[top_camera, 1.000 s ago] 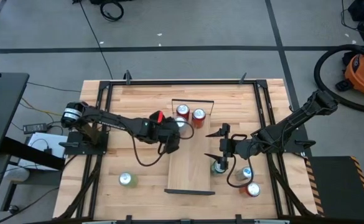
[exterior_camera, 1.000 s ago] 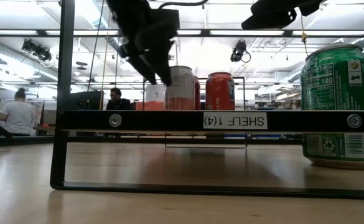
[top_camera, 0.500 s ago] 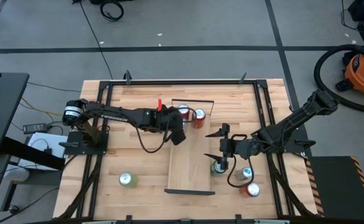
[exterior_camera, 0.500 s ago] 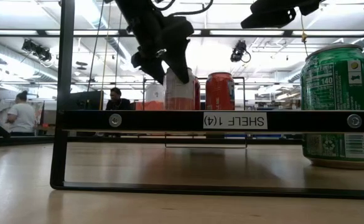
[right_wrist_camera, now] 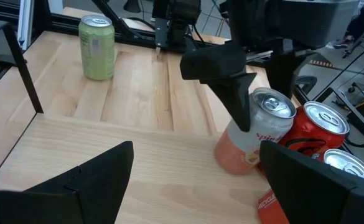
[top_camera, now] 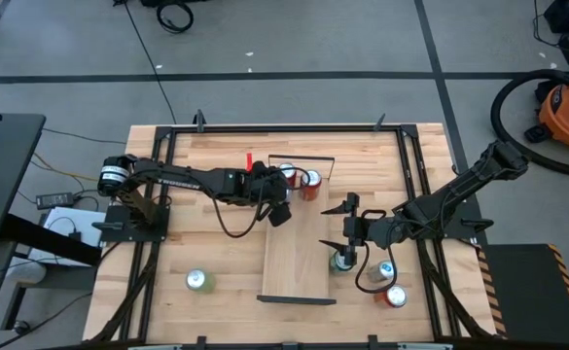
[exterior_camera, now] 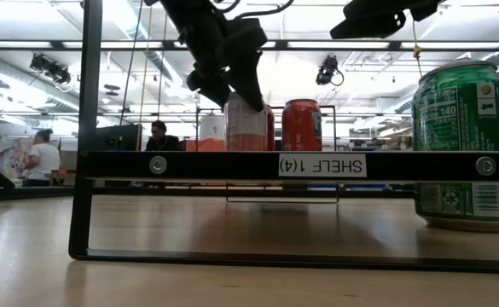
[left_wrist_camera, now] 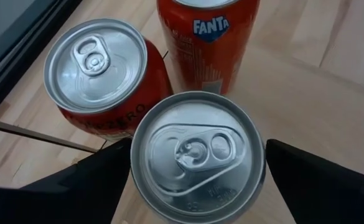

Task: Place canned beverage on shelf
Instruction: Put the yellow/white soda can on the shelf

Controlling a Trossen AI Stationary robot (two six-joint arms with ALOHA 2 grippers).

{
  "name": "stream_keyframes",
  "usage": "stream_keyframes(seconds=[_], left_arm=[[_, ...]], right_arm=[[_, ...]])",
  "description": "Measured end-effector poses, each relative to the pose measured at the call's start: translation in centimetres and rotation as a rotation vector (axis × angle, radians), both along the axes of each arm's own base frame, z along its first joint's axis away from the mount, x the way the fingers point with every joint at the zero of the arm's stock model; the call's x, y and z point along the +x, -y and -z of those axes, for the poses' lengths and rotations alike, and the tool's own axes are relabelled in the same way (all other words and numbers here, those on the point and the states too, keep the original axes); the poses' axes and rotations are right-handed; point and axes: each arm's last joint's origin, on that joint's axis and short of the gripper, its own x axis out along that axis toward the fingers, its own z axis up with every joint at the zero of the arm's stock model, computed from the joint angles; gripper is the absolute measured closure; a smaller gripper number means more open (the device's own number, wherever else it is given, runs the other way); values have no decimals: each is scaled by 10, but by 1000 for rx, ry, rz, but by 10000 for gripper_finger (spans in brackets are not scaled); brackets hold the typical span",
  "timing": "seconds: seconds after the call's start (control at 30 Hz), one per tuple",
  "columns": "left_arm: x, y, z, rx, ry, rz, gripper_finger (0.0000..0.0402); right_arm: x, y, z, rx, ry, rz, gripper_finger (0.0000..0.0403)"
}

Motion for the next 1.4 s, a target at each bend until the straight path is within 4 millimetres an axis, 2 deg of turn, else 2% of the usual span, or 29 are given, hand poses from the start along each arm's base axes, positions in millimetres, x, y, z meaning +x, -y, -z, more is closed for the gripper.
stream_keyframes(seconds=[0.3, 0.4, 0.73, 0.93, 1.07, 1.4], left_arm=[[0, 2, 0, -17, -4, 17, 82], [0, 5, 0, -18, -9, 30, 84], [-1, 12, -1, 91, -84, 225, 81], [-1, 8, -1, 50, -83, 258, 80], [-1, 4, -1, 32, -78, 242, 69], [-1, 5, 3, 14, -90, 237, 5]], right_arm=[[0, 0, 0, 0, 0, 0, 43], [0, 0, 0, 0, 0, 0, 43], [0, 0, 0, 0, 0, 0, 43], [0, 0, 0, 0, 0, 0, 43], [0, 0, 0, 1, -1, -1, 43], [0, 0, 0, 1, -1, -2, 43]])
